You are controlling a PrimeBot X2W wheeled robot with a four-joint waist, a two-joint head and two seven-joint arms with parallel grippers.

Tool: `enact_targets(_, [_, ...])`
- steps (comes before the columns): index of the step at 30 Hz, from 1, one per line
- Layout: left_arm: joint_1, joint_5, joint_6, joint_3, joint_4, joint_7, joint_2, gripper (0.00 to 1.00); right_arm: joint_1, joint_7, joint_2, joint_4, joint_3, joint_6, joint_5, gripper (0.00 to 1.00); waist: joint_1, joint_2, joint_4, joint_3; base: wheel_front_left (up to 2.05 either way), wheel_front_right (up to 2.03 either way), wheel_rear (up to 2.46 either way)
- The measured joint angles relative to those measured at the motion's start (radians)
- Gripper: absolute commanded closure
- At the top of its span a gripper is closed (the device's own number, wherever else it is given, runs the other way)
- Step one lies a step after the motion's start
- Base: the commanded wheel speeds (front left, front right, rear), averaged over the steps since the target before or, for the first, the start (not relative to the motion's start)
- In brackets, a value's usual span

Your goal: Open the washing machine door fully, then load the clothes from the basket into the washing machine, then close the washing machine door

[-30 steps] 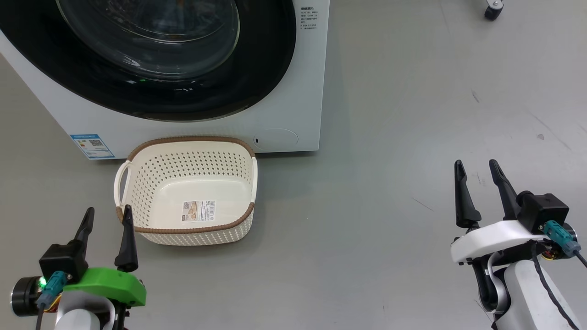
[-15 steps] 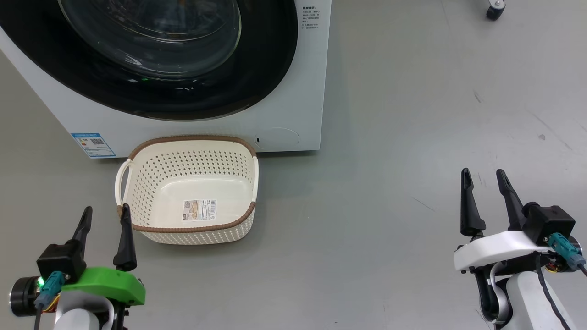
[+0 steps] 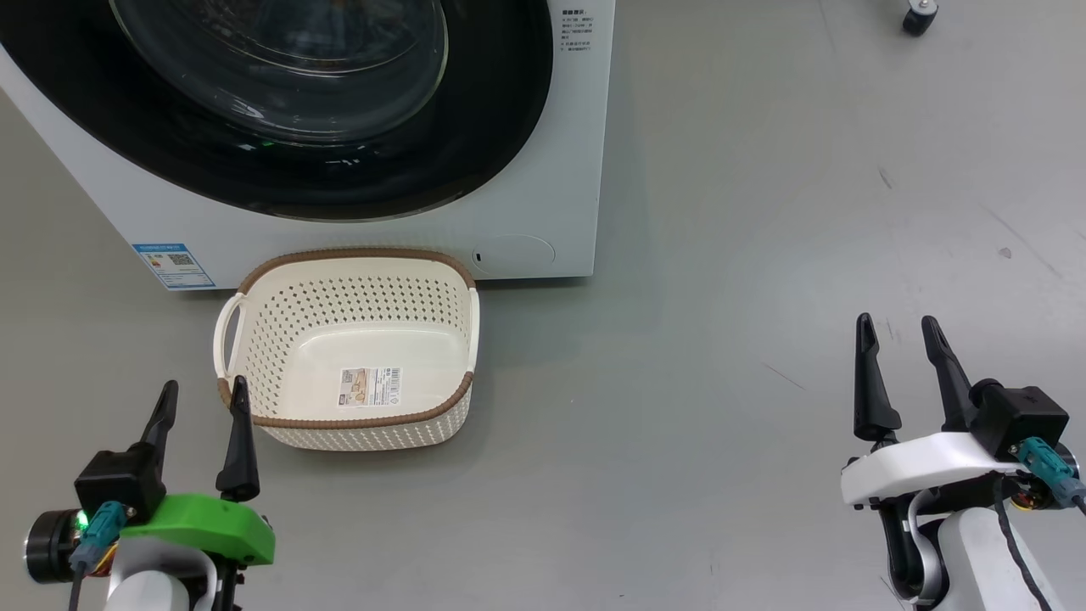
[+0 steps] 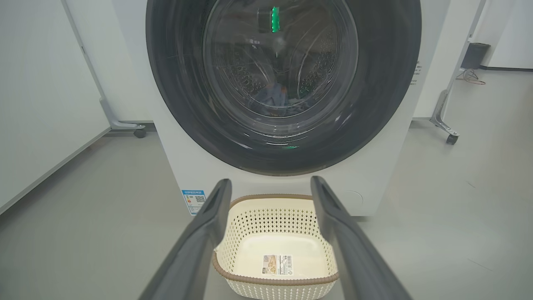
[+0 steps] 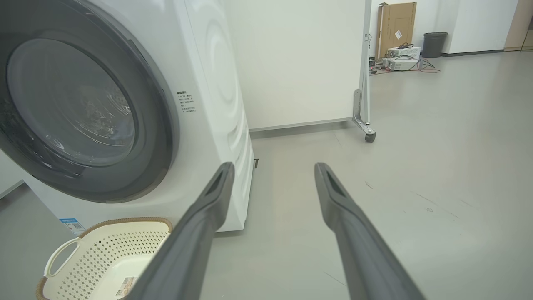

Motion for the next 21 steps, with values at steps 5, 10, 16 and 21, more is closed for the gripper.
enact_targets(5, [0.001,0.000,0.000,-0.003,0.000,0.000,0.000,0.00,0.001,0.000,0.007,-0.002,-0.006,0.001,-0.007,0.00,0.0000,0.0000,0.000,0.000,0.00,0.00,0.00])
enact_targets(10, [0.001,0.000,0.000,-0.007,0.000,0.000,0.000,0.00,0.003,0.000,0.009,-0.004,-0.011,0.008,-0.011,0.00,0.0000,0.0000,0.001,0.000,0.00,0.00,0.00])
enact_targets(16, [0.001,0.000,0.000,-0.009,-0.002,0.000,0.000,0.00,0.011,0.000,0.014,-0.007,-0.016,0.009,-0.012,0.00,0.0000,0.0000,0.004,0.002,0.00,0.00,0.00])
enact_targets(21, [0.001,0.000,0.000,-0.009,-0.005,0.000,0.000,0.00,0.020,0.000,0.018,-0.007,-0.020,0.010,-0.021,0.00,0.0000,0.0000,0.008,0.002,0.00,0.00,0.00])
